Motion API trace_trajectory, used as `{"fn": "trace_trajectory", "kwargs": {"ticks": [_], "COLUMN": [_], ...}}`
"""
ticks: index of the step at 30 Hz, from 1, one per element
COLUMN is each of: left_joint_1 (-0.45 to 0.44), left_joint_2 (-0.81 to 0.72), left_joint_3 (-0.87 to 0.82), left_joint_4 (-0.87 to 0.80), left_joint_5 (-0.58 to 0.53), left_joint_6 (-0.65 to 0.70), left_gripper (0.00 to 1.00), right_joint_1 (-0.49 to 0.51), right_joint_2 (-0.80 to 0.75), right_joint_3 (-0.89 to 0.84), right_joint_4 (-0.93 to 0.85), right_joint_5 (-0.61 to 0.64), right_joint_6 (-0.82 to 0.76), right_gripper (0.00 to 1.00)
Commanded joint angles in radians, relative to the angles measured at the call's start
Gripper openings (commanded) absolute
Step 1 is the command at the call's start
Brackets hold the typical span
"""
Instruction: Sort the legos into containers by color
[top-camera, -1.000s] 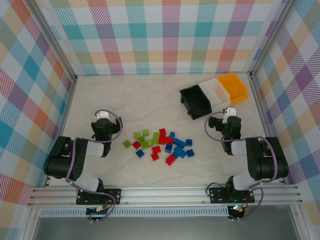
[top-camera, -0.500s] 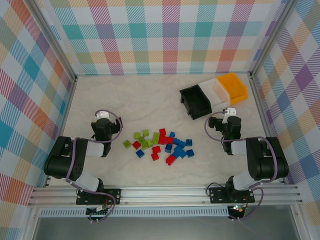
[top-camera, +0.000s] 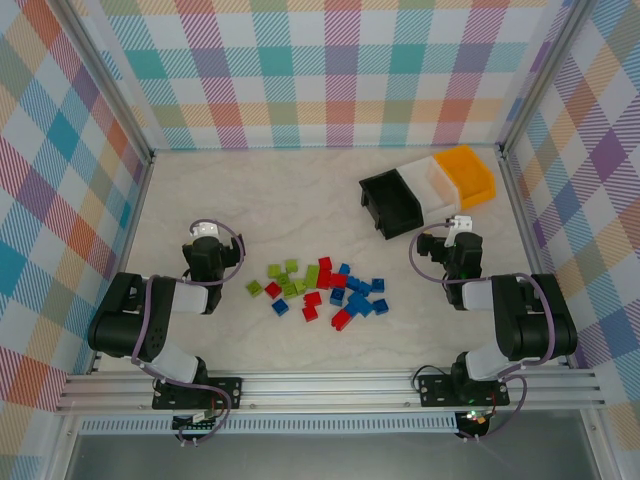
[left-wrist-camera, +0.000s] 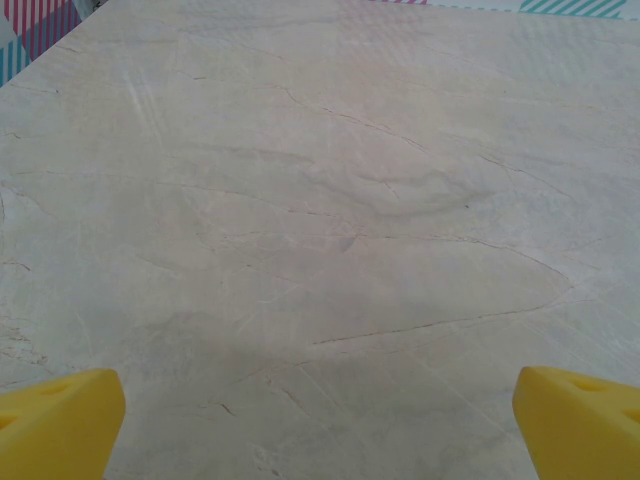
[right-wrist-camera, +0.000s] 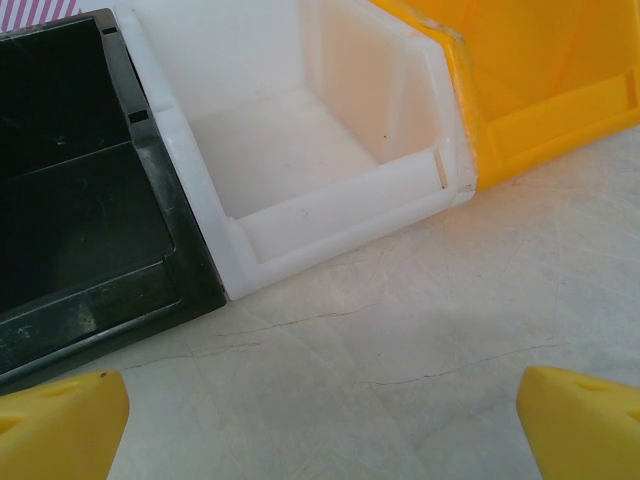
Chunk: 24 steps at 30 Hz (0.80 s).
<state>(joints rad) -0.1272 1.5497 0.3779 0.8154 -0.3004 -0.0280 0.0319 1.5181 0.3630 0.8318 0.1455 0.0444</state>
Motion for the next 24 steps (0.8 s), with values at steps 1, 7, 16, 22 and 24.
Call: {"fn": "trace_trajectory", "kwargs": {"ticks": [1,7,16,22,24], "left_joint_1": [0.015,0.010,0.000,0.039,0.042], "left_joint_2": [0.014,-0.019,-0.373,-0.502,-0.535], "left_joint_3": [0.023,0.021,0.135,0.205,0.218], "left_joint_4": [0.028,0.007,-0.423,-0.562,-0.627], "left_joint_5": [-0.014,-0.031,-0.163,-0.264,-0.278], "left_joint_6": [0.018,0.019,-0.075,-0.417,-0.561], "left_gripper": [1.00,1.00,1.00,1.00,1.00], "right_joint_1": [-0.009,-0.018,-0.007,-0.009,-0.027], "right_joint_2": [0.014,-0.010,-0.233,-0.314,-0.341], "right_joint_3": [0.027,0.027,0.160,0.243,0.280], "right_joint_4": [0.033,0.019,-0.439,-0.682,-0.854], "right_joint_5": [-0.001,-0.003,0.128,0.307,0.316], "right_joint_6": [0.015,0.022,0.102,0.478,0.674], "right_gripper": [1.00,1.00,1.00,1.00,1.00]}}
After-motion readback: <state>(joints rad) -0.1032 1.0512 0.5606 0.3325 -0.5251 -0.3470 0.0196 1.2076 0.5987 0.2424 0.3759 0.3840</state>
